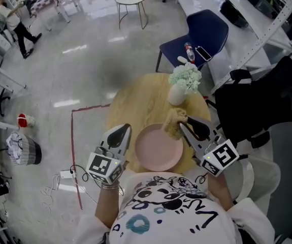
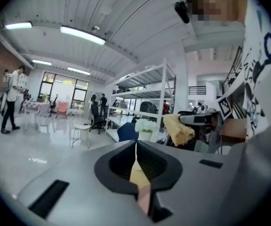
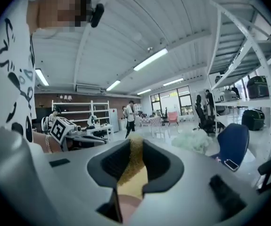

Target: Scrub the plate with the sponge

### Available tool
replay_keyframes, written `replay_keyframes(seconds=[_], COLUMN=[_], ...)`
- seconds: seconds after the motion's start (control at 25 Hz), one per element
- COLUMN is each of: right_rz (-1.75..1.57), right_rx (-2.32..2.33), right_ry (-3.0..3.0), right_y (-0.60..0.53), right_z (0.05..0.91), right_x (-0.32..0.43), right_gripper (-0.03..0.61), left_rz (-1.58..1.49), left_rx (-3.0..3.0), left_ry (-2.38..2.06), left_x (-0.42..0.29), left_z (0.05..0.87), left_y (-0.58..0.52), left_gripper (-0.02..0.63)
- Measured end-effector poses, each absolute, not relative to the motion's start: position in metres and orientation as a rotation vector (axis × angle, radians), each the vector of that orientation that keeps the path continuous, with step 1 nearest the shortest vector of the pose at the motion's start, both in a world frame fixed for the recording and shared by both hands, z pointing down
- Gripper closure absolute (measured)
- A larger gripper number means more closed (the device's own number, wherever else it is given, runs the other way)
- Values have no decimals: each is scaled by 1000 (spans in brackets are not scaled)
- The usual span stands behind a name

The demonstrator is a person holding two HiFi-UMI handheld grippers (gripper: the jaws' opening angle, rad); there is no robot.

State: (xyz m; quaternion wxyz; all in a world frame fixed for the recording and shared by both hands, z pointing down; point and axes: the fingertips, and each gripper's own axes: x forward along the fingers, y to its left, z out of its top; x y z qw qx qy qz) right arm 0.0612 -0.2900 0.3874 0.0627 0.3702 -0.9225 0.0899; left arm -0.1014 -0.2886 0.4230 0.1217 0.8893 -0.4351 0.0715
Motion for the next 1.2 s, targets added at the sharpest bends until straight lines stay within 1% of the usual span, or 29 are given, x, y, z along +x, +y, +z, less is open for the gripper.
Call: replay_keyframes(seconds=[0.28, 0.44, 0.92, 1.2], right_rz=[18, -125, -166, -154], right_rx=[1102, 1069, 1080, 1073], right_ry=[-3028, -3128, -3135, -3136], right_y=[-272, -254, -242, -240], right_z=[314, 291, 285, 287], right_x=[66, 69, 78, 76], right_gripper=[488, 488, 488, 488], left_rz=[92, 65, -19, -9], left_rx=[2850, 2930, 2986, 2992], left_ry=[-1223, -1224, -1119, -1097], left_x=[-74, -70, -58, -55], left_z=[353, 332, 312, 313], left_y=[-282, -272, -253, -251], left_gripper=[594, 595, 595, 597])
